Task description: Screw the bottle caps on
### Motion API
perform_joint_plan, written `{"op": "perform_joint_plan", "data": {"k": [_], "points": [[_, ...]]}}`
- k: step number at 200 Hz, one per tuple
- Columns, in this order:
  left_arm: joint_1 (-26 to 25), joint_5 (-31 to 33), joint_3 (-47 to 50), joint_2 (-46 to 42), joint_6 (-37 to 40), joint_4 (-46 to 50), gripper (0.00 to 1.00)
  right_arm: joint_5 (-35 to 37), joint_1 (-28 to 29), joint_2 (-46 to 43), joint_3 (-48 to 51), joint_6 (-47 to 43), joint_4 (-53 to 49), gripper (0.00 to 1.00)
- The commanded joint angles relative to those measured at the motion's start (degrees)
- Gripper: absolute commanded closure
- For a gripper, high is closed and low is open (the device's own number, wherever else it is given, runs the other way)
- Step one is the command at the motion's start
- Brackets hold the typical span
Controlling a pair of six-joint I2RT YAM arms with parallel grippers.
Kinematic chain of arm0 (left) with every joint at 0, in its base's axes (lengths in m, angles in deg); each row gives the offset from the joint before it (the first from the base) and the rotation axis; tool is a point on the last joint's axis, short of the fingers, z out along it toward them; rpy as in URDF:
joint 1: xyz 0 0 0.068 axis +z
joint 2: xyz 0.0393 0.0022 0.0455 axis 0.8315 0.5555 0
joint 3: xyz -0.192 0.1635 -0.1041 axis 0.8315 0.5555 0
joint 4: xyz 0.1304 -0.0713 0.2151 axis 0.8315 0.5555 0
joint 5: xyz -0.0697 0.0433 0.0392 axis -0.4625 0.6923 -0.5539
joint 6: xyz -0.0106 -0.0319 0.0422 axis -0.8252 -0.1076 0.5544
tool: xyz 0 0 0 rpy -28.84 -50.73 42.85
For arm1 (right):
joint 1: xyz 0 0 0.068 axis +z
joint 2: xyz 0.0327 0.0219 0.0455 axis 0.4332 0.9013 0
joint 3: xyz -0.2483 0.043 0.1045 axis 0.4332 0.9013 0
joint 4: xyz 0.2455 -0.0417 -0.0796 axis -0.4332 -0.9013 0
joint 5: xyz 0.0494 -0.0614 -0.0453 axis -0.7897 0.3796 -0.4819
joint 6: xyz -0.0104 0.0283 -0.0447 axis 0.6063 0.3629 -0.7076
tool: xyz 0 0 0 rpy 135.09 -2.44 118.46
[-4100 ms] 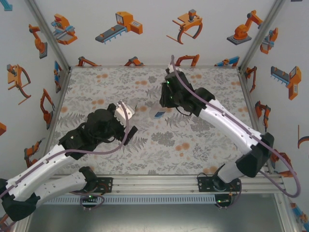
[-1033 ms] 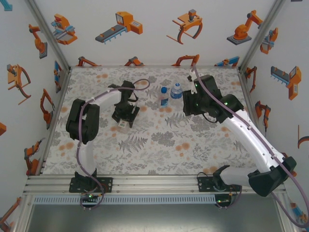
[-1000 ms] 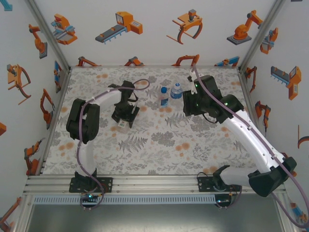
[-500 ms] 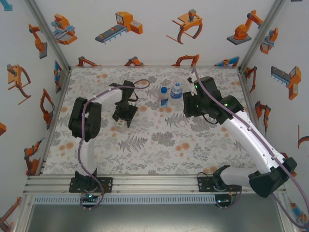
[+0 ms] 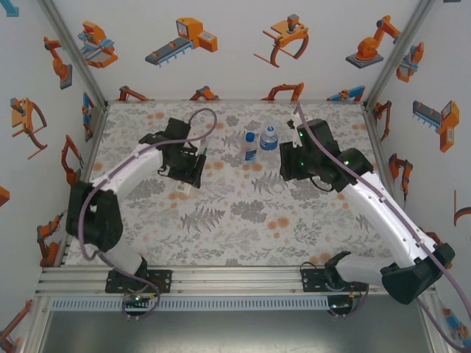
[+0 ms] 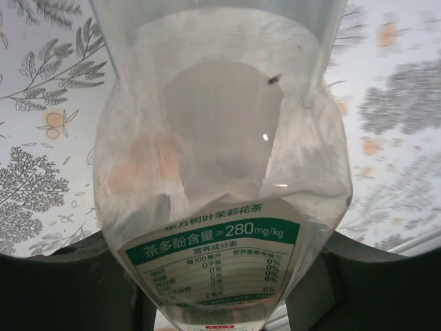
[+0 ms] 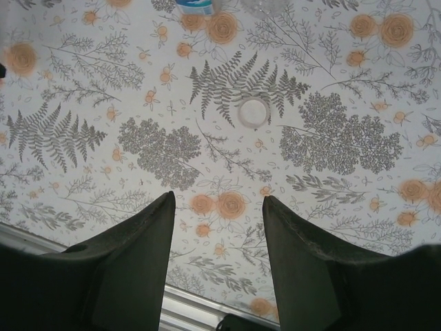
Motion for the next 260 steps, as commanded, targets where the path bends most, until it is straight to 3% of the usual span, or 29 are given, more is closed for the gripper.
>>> {"op": "perform_joint_plan", "data": {"k": [1,61,138,203,260], "points": [[0.02,-9.84,5.41,-7.77,2.02,-6.87,0.74,-0.57,-0.1,-1.14,1.33,0.65,1.73,0.49],[-0.51,-20.74,18.58,-28.6,1.2,-21.06,0.8,0.01,-0.06,-0.32,6.63,1.74,5.75,0.49],[-0.79,-22.7,29.42,-47.55,-0.38,-29.81,0.82,2.71,-0.08,5.0,16.62,5.56,17.48,0.48],[-0.96,-22.35,30.05,-54.12,-0.98,-27.2,0.86,5.96,-1.34,13.85,18.82,7.48,25.93,0.41],[-1.13,-21.39,30.39,-55.88,-2.13,-25.62,0.85,3.21,-4.44,22.86,18.37,8.28,31.04,0.39]]}}
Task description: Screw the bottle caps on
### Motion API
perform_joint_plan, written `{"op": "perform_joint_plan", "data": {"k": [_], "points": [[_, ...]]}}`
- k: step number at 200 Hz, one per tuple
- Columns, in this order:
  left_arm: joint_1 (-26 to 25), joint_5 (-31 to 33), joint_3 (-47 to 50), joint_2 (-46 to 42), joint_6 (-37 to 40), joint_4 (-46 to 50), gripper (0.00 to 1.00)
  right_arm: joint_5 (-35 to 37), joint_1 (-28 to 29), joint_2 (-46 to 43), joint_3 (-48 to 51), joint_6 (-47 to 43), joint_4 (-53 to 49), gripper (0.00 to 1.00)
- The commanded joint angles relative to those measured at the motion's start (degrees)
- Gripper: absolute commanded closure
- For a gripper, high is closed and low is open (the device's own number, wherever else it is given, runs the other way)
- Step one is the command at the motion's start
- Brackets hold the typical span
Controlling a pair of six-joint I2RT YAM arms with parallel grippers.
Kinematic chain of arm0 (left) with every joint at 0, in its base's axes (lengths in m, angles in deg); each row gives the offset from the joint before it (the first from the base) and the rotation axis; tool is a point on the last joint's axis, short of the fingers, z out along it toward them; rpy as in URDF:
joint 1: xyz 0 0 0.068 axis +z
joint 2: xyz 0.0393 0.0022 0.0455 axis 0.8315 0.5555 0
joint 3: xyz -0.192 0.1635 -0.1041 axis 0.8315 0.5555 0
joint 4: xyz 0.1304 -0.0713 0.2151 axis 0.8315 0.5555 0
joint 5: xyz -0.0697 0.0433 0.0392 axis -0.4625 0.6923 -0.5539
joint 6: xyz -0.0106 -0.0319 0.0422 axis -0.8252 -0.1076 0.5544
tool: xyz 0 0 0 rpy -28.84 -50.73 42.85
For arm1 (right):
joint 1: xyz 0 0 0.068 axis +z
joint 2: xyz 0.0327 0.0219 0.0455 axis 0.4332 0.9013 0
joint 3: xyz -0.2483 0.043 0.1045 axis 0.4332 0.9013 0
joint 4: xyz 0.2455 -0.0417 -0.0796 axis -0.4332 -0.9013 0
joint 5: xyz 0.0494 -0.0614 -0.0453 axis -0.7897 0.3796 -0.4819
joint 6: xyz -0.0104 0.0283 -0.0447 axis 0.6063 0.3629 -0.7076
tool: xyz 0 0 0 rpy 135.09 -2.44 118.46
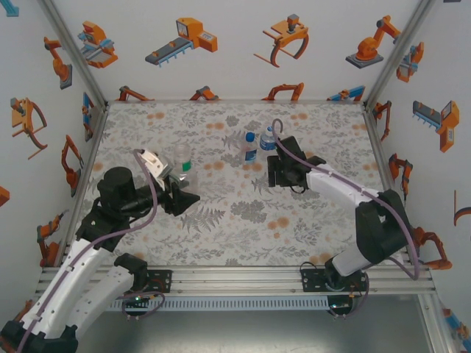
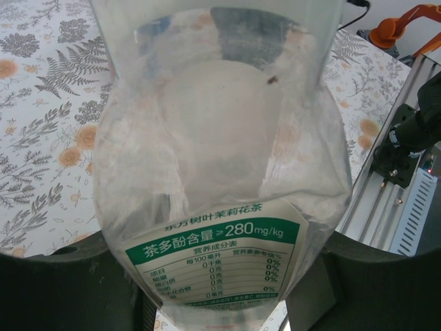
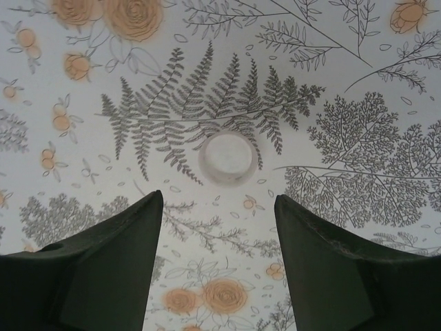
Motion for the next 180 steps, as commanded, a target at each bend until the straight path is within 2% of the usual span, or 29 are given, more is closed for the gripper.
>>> {"op": "perform_joint_plan", "data": {"k": [1,71,180], "points": [[-0.35,-0.25,0.27,-0.91,-1.27,0.4,0.85,-0.51,-0.88,3.26,-0.37,1.05,3.22,0.39],[-0.31,0.4,0.66,-0.24,-1.36,1.06,0.85,-2.6,-1.46,11.14,-1.34,2.0,4.68,0.44],[-0.44,0.64,1.24,-0.81,-1.24,1.28,0.85,-1.84,-1.46,9.47,-0.6,1.97,3.37,0.56]]}}
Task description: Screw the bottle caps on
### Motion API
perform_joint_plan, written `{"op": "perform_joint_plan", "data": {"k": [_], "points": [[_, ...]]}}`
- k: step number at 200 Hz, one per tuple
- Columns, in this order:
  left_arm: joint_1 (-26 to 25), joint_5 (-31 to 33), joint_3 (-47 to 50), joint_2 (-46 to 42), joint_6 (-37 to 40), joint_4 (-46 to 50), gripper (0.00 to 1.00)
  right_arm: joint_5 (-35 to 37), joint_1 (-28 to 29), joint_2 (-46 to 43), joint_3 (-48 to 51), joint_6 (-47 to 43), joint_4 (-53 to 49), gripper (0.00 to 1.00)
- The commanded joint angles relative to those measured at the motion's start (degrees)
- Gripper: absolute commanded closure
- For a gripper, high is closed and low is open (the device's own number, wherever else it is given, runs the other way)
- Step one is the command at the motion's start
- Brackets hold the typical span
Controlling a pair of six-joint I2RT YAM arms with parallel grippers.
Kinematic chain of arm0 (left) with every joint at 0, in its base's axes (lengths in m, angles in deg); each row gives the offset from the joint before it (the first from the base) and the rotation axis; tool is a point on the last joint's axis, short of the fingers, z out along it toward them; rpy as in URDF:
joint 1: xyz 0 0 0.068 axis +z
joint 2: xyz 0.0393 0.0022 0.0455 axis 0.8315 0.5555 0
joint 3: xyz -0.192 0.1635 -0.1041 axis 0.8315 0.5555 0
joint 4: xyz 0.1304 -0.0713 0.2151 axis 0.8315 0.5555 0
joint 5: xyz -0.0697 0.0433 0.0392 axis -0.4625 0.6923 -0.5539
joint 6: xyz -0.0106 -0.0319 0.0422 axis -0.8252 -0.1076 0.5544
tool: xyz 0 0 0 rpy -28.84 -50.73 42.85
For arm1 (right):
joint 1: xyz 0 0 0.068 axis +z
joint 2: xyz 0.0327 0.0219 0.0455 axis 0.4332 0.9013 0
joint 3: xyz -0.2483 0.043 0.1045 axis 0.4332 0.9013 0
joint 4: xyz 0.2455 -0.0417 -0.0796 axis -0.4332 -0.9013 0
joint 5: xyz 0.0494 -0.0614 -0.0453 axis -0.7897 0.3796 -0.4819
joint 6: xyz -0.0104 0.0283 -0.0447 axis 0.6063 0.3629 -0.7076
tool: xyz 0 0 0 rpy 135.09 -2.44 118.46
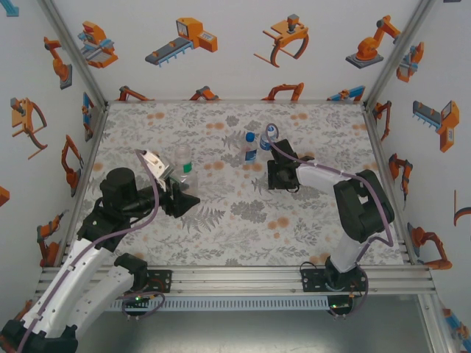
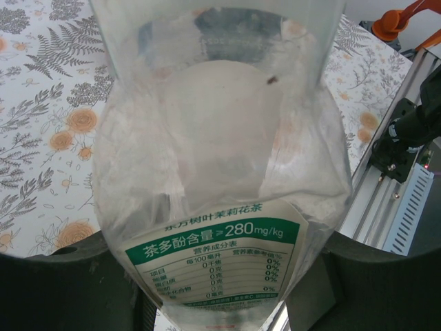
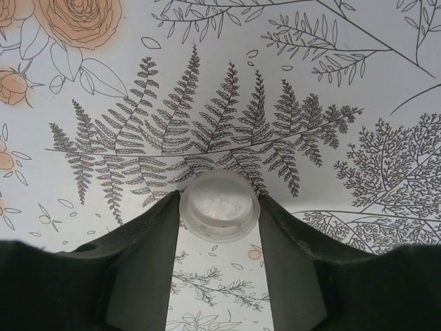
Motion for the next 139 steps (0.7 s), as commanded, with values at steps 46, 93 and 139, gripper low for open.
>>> {"op": "perform_joint_plan", "data": {"k": [46,93,139], "points": [[-0.43,0.09,0.46,-1.42,-1.7,0.12,0.85,0.32,1.28,-6.09,0.31,1.12,-4.45,0.57],[-0.83,0.33,1.12,-2.25,-2.88,-0.76,0.85,3.07,9.63,-10.26,0.39,3.73,-8.32,0.58],[-1.4,1.83,2.85,-4.37,-4.7,-3.33,0.85,6.65,21.19,-9.78,0.23,9.53,-9.04,0.59]]}}
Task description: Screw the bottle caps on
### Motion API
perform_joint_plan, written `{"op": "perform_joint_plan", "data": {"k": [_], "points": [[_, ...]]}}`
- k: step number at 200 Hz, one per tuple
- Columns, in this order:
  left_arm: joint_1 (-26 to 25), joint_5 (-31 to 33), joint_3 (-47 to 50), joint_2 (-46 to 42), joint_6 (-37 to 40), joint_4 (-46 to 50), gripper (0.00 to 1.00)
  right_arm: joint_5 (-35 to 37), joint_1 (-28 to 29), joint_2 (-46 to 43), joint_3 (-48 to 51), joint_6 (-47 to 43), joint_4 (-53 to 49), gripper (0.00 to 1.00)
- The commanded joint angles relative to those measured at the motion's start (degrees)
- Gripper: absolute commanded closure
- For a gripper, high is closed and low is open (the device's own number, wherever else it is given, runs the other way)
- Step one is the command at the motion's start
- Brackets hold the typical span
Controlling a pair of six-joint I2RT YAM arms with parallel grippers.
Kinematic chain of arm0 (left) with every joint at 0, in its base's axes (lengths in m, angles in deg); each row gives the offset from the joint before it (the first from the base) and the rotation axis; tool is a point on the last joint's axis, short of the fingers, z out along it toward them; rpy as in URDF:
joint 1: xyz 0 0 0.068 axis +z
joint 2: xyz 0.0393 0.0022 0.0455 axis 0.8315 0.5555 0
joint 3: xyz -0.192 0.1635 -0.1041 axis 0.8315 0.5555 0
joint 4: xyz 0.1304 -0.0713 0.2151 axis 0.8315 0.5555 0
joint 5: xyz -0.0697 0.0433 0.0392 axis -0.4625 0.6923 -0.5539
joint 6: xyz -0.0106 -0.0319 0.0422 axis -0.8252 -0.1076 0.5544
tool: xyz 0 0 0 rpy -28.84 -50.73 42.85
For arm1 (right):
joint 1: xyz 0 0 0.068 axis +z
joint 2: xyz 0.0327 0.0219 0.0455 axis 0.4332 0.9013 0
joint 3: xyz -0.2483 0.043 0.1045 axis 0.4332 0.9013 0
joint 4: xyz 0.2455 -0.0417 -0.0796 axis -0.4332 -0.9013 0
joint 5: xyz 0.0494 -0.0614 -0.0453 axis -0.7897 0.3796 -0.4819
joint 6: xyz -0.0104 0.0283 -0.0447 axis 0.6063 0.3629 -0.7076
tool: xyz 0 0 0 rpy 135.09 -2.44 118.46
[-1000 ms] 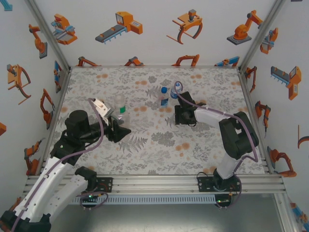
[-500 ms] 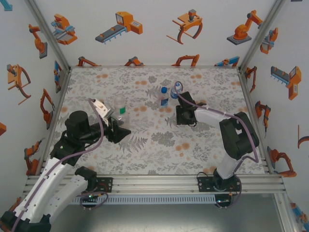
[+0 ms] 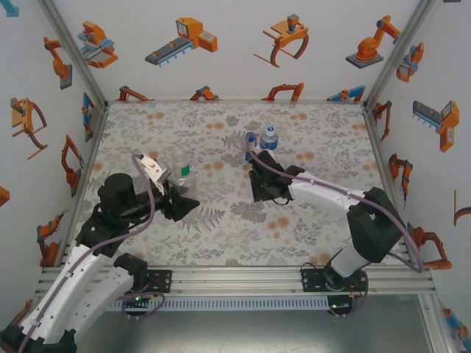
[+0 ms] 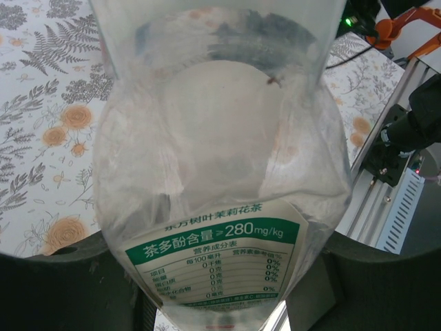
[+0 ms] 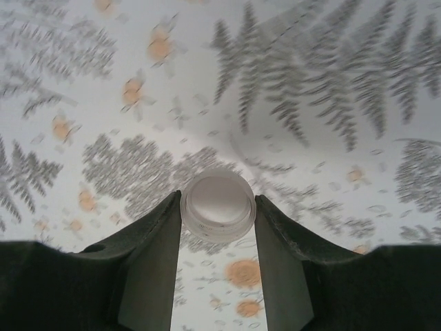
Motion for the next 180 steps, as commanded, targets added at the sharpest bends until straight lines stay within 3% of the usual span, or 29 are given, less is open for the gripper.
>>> {"op": "perform_joint_plan", "data": {"k": [1,66,180], "points": [[-0.44,0.55,0.58,-0.88,-1.88,-2.86,0.85,3.37,4.57,-0.11,0.1,4.89,-1.97,0.59],[-1.01,1.0,0.18,-0.13,-1.86,-2.76,0.85,5.21,14.97,7.42,-1.81,11.55,-0.43,0.59],[-1.28,2.06,0.63,-0.17,-1.61,-2.23,0.85,5.98,16.55,8.04,-4.39,11.92,-2.46,0.51]]}}
